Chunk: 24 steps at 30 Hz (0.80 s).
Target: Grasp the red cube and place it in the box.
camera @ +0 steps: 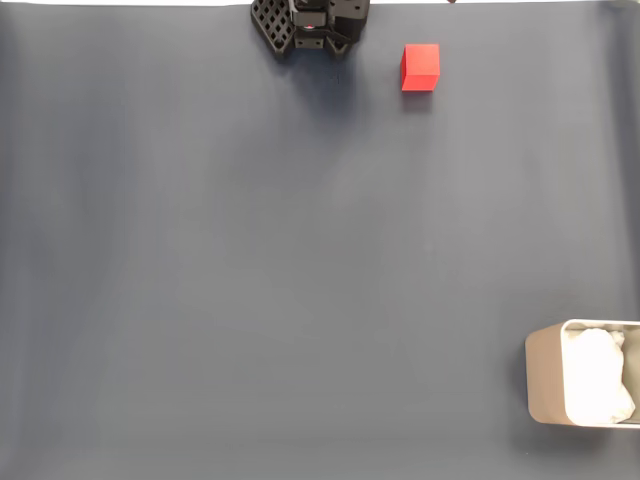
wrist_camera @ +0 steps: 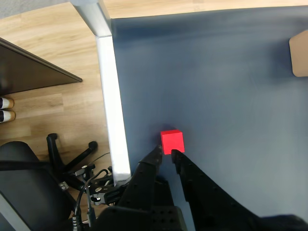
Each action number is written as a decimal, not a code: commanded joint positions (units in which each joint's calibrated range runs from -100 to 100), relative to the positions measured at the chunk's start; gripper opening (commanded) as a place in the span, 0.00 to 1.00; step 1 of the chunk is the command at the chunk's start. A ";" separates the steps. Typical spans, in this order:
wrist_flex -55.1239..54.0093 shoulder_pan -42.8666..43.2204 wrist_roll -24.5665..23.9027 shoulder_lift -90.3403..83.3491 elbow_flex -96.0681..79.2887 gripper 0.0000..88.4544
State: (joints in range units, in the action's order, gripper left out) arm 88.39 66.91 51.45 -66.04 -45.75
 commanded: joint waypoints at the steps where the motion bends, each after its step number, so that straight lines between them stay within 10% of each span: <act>1: 0.63 0.20 0.29 -0.85 -0.05 0.04; 24: -8.39 -10.59 7.57 -3.02 -10.82 0.33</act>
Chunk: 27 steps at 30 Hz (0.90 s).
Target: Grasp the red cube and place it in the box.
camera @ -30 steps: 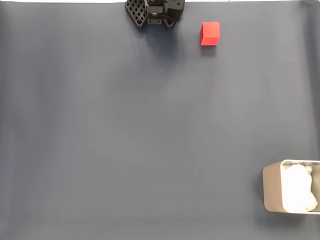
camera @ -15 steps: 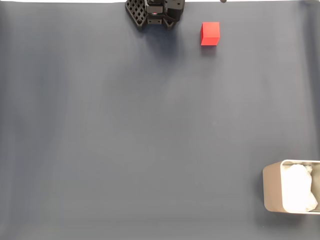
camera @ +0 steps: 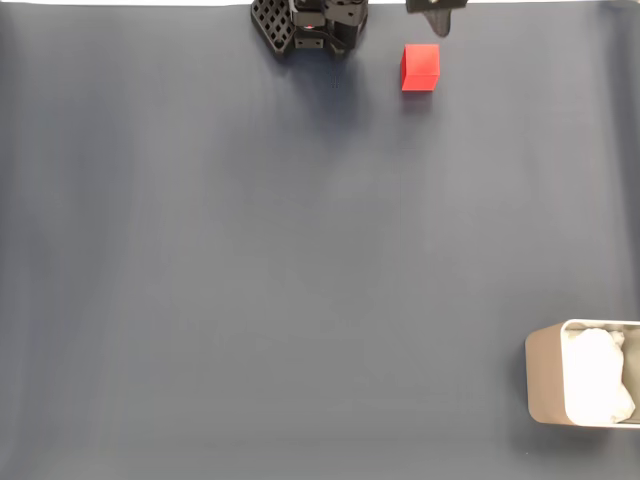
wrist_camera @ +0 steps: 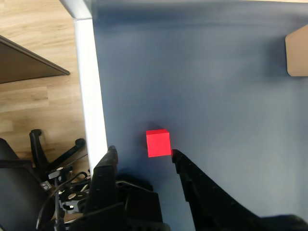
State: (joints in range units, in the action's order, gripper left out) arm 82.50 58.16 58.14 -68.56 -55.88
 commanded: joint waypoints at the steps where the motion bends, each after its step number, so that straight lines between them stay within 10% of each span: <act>1: -3.07 -2.19 0.93 -0.50 -1.24 0.34; 27: -15.28 -4.82 3.66 -0.33 -15.66 0.44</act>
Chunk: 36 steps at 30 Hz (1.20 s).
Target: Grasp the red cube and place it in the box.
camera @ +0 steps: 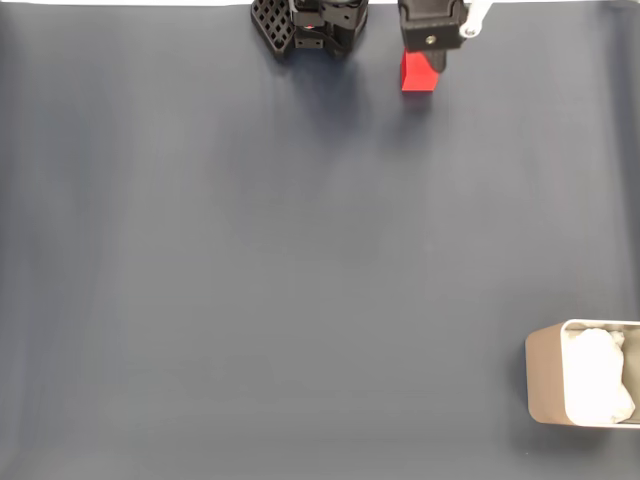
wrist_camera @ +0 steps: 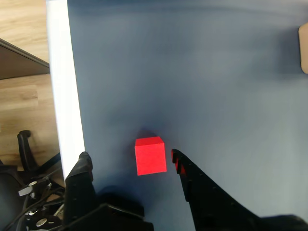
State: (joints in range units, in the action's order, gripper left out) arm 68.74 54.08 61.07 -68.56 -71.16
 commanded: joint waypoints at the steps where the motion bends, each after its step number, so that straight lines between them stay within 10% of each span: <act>1: -1.77 -0.96 0.93 -0.41 -0.83 0.45; 36: -13.49 -3.30 2.49 3.14 -10.87 0.47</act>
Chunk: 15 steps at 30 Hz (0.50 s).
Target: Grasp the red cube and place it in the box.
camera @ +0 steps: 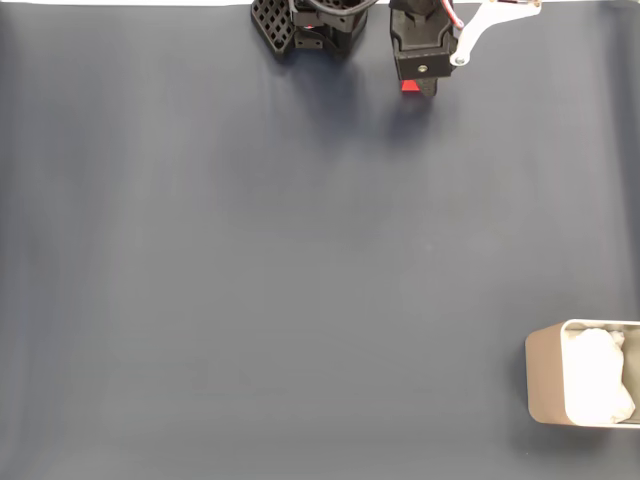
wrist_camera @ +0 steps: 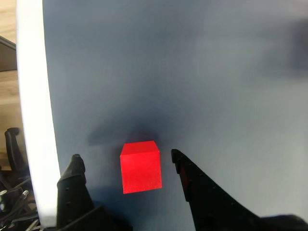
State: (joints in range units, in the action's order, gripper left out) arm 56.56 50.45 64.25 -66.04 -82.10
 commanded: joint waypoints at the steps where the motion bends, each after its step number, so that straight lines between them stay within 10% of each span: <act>1: -1.40 0.41 -0.88 0.88 -0.02 0.47; 15: -1.40 1.19 -2.44 -1.03 -2.48 0.47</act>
State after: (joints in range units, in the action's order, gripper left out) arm 55.85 51.04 62.30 -65.96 -84.36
